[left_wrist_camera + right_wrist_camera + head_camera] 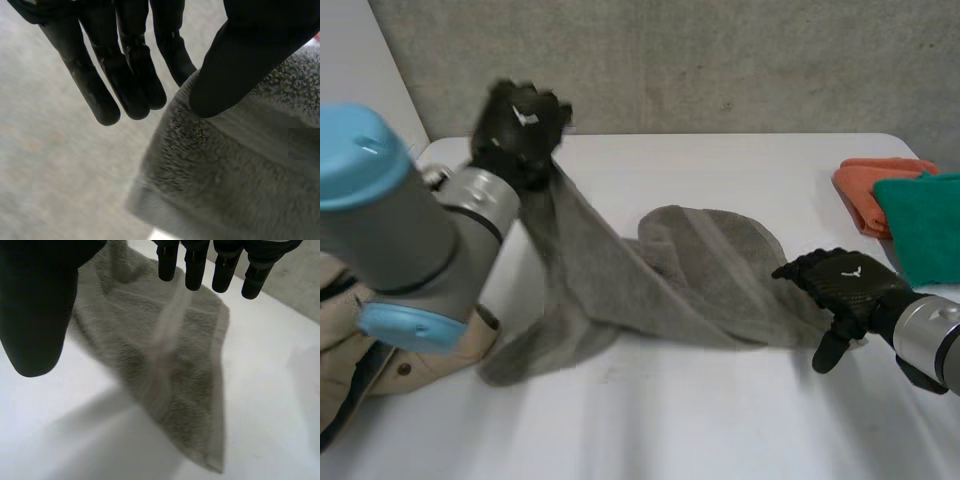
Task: Fold the laundry.
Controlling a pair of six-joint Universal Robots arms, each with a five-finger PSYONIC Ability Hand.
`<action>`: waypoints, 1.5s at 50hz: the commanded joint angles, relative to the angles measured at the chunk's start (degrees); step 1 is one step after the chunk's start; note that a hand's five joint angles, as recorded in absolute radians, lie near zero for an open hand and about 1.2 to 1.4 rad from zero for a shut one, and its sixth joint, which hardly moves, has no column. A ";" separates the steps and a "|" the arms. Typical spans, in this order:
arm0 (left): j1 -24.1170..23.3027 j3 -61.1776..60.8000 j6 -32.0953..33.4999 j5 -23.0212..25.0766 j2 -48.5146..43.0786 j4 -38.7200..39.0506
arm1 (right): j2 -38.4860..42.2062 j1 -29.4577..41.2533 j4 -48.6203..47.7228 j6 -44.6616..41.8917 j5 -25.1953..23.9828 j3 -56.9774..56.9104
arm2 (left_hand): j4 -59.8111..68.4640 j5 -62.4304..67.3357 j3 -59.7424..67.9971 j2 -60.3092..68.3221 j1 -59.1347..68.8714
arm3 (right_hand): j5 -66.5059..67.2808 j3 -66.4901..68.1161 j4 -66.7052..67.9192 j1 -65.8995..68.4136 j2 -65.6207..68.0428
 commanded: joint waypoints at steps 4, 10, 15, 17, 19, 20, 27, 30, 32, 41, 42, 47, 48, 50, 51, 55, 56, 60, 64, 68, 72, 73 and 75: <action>-1.00 -2.15 1.29 1.94 14.14 -6.32 | 1.92 8.03 -8.24 18.02 2.31 3.35 | 11.36 13.64 11.96 11.79 14.28 | -2.71 -1.85 -1.73 -2.82 -2.12; -2.32 -1.27 1.91 1.24 17.23 -8.61 | 4.30 13.75 -17.49 24.29 10.22 4.32 | 11.36 13.64 11.96 11.79 14.28 | -2.71 -1.85 -1.73 -2.82 -2.12; -3.46 -1.53 2.09 0.62 19.95 -10.01 | 8.59 19.11 -24.42 25.35 17.07 2.66 | 11.36 13.64 11.96 11.79 14.28 | 4.48 5.35 5.47 4.38 5.08; -3.55 -1.53 1.82 0.62 20.66 -10.01 | 10.01 20.17 -25.58 25.08 18.31 1.60 | 11.36 13.64 11.96 11.79 14.28 | 11.04 11.91 12.03 10.94 11.64; -3.55 -1.79 1.91 0.36 21.36 -10.10 | 11.33 21.23 -26.02 24.39 19.63 0.37 | 11.36 13.64 11.96 11.79 14.28 | 39.79 40.66 40.78 39.69 40.39; -3.46 -1.88 2.08 0.18 21.54 -10.10 | 11.51 21.23 -26.02 24.03 20.07 -0.07 | 11.36 13.64 11.96 11.79 14.28 | 50.83 51.70 51.82 50.73 51.43; -0.39 -4.34 4.45 -0.96 21.63 -11.59 | 2.04 17.55 -23.31 12.01 19.55 -1.92 | 11.36 13.64 11.96 11.79 14.28 | 67.29 68.15 68.27 67.18 67.88; 3.03 -6.53 6.47 -0.61 21.54 -14.04 | -4.46 13.26 -18.75 2.45 17.19 -3.40 | 11.36 13.64 11.96 11.79 14.28 | 67.29 68.15 68.27 67.18 67.88; 4.62 -7.94 7.01 -0.08 21.37 -15.37 | -6.93 11.22 -15.93 -1.88 15.34 -4.64 | 11.36 13.64 11.96 11.79 14.28 | 67.29 68.15 68.27 67.18 67.88; 7.53 -15.15 5.78 6.42 14.26 -17.93 | -7.92 3.13 7.27 -14.46 1.19 -15.53 | 11.36 13.64 11.96 11.79 14.28 | 67.29 68.15 68.27 67.18 67.88; 7.27 -15.42 5.17 7.29 11.81 -17.32 | -6.17 2.95 11.12 -15.34 -0.99 -17.72 | 11.36 13.64 11.96 11.79 14.28 | 67.29 68.15 68.27 67.18 67.88; 6.82 -11.12 2.88 6.78 3.27 -9.50 | 1.92 6.37 14.50 -18.24 -2.25 -25.64 | 11.36 13.64 11.96 11.79 14.28 | 67.29 68.15 68.27 67.18 67.88; 6.91 -9.98 2.35 6.34 2.21 -7.92 | 3.23 6.81 14.15 -18.60 -1.81 -26.87 | 11.36 13.64 11.96 11.79 14.28 | 67.29 68.15 68.27 67.18 67.88; 7.26 -5.87 1.47 4.94 -0.50 -2.23 | 7.45 8.13 11.96 -19.21 0.56 -31.43 | 11.36 13.64 11.96 11.79 14.28 | 67.29 68.15 68.27 67.18 67.88; 7.44 -4.27 1.30 4.49 -1.30 -0.54 | 8.95 8.48 10.90 -19.30 1.70 -33.28 | 11.36 13.64 11.96 11.79 14.28 | 67.29 68.15 68.27 67.18 67.88; 9.54 7.31 -0.28 -0.24 -3.25 14.29 | 15.81 10.42 -2.00 -17.81 9.08 -45.67 | 11.36 13.64 11.96 11.79 14.28 | 67.29 68.15 68.27 67.18 67.88; 9.72 8.65 -0.72 -0.61 -3.07 15.90 | 16.69 10.60 -9.60 -15.72 11.09 -48.65 | 11.36 13.64 11.96 11.79 14.28 | 67.29 68.15 68.27 67.18 67.88; 10.69 12.97 -5.20 -2.10 -1.75 24.60 | 16.17 10.33 -29.76 -9.04 12.69 -49.73 | 11.36 13.64 11.96 11.79 14.28 | 67.29 68.15 68.27 67.18 67.88; 11.13 13.41 -8.63 -2.46 -0.17 25.67 | 14.41 9.98 -47.44 0.46 12.43 -46.84 | 11.36 13.64 11.96 11.79 14.28 | 67.29 68.15 68.27 67.18 67.88; 11.22 10.17 -10.39 -1.67 1.85 21.55 | 13.71 8.84 -48.53 5.48 10.68 -44.81 | 11.36 13.64 11.96 11.79 14.28 | 67.29 68.15 68.27 67.18 67.88; 11.74 3.41 -11.54 -0.96 4.31 18.82 | 13.88 8.75 -40.02 6.80 6.29 -42.09 | 11.36 13.64 11.96 11.79 14.28 | 67.29 68.15 68.27 67.18 67.88; 11.83 0.17 -11.71 -0.70 5.10 18.64 | 14.06 8.66 -35.82 6.19 4.63 -40.69 | 11.36 13.64 11.96 11.79 14.28 | 67.29 68.15 68.27 67.18 67.88; 11.92 -3.45 -11.80 -0.26 5.72 18.90 | 14.32 8.49 -31.76 5.05 3.30 -38.93 | 11.36 13.64 11.96 11.79 14.28 | 67.29 68.15 68.27 67.18 67.88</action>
